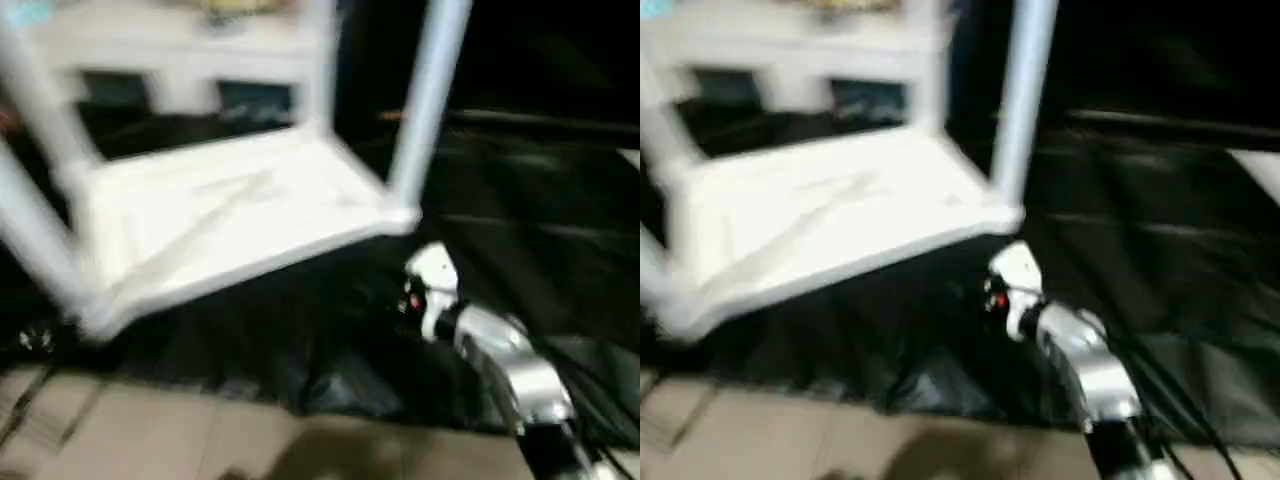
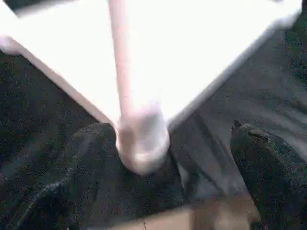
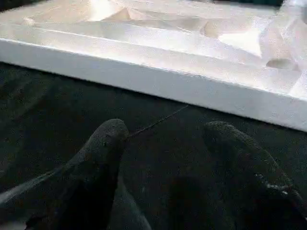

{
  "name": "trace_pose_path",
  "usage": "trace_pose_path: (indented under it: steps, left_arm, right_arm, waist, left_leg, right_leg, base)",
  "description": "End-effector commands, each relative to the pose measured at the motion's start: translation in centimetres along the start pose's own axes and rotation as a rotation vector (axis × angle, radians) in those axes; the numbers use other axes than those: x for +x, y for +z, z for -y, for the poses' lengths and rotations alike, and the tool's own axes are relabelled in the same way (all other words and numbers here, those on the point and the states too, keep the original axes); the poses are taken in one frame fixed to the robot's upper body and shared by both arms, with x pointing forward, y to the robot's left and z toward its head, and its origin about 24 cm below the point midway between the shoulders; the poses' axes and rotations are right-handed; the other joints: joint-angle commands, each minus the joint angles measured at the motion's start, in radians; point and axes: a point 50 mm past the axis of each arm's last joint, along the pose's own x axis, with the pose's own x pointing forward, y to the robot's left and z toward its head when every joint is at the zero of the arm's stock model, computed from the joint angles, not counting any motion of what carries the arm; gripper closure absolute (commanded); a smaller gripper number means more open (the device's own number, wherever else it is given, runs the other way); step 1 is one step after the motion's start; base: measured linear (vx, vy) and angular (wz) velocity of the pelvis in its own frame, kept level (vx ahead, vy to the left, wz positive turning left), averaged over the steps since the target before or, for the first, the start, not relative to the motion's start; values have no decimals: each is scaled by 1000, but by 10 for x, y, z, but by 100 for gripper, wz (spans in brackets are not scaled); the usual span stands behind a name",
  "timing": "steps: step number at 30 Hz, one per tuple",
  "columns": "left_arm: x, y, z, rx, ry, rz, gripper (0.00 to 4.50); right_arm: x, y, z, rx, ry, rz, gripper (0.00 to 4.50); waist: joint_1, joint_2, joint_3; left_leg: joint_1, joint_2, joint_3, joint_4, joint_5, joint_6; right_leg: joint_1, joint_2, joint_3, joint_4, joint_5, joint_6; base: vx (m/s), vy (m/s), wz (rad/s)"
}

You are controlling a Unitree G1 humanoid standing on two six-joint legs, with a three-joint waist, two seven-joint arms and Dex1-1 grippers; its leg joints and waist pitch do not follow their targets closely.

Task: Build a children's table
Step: Rotate table base

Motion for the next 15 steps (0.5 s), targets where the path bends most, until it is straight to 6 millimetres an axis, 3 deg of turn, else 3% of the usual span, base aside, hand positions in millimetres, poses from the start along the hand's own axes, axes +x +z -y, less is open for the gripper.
trace_pose_path:
  steps: [1, 2, 3, 5, 6, 7, 8, 10, 11, 13, 15]
  left_arm:
    - [12, 9, 9, -15, -58, 116, 8]
    - [19, 9, 12, -21, -69, 143, 8]
    - [23, 9, 14, -22, -74, 159, 8]
    - [39, 7, 14, -1, 4, 193, 8]
    - [42, 7, 13, 4, 23, 202, 8]
    - [51, 6, 14, 9, 50, 226, 8]
    - [57, 6, 14, -1, 51, 245, 8]
    - [61, 6, 15, -18, 41, 262, 8]
    - [67, 7, 19, -61, -3, 297, 8]
    - [70, 7, 21, -83, -27, 314, 8]
    - [77, 6, 36, -109, -134, 303, 8]
  right_arm:
    - [4, 4, 6, 6, -61, 9, 153]
    - [5, 4, 7, 11, -85, 10, 153]
    - [6, 4, 8, 13, -101, 10, 153]
    - [7, 5, 7, 23, -119, 21, 153]
    - [8, 6, 7, 26, -121, 24, 153]
    - [10, 7, 4, 38, -116, 32, 153]
    - [11, 7, 2, 41, -112, 32, 153]
    - [13, 6, 1, 41, -109, 30, 153]
    - [17, 4, -2, 43, -108, 21, 153]
    - [19, 2, -3, 42, -110, 14, 153]
    - [24, -1, -2, 24, -150, -23, 153]
  waist:
    - [-13, 34, -51]
    - [-18, 36, -49]
    - [-23, 31, -49]
    - [-25, 31, -50]
    - [-30, 27, -50]
    - [-32, 18, -47]
    - [-32, 15, -48]
    - [-33, 14, -50]
    - [-37, 10, -51]
    - [-45, 10, -52]
    - [-49, 13, -56]
  left_leg:
    - [58, 56, 10, -76, -168, -7]
    - [39, 52, 21, -86, -253, -22]
    - [20, 45, 23, -90, -275, -24]
    - [13, 45, 22, -93, -257, -18]
    - [7, 44, 22, -94, -246, -15]
    - [5, 42, 23, -96, -242, -15]
    - [8, 42, 23, -95, -247, -15]
    - [2, 43, 21, -97, -225, -20]
    - [2, 44, 20, -98, -211, -23]
    - [5, 43, 22, -99, -207, -27]
    - [2, 44, 21, -97, -180, -29]
  right_leg:
    - [-29, -25, 60, -136, -95, -174]
    - [-10, -20, 61, -130, 10, -229]
    - [10, -29, 62, -127, 35, -241]
    - [24, -38, 62, -133, 39, -222]
    - [30, -40, 62, -135, 40, -215]
    - [34, -42, 63, -143, 17, -197]
    - [36, -47, 65, -147, -26, -182]
    - [40, -52, 66, -148, -35, -168]
    - [41, -50, 65, -144, -16, -167]
    - [39, -48, 62, -144, 1, -180]
    - [42, -48, 60, -138, 53, -194]
  base:
    - [-69, -28, 35]
    - [-62, 2, 20]
    - [-62, 2, 20]
    - [0, 0, 0]
    - [0, 0, 0]
    - [0, 0, 0]
    - [0, 0, 0]
    - [0, 0, 0]
    - [0, 0, 0]
    - [0, 0, 0]
    - [0, 0, 0]
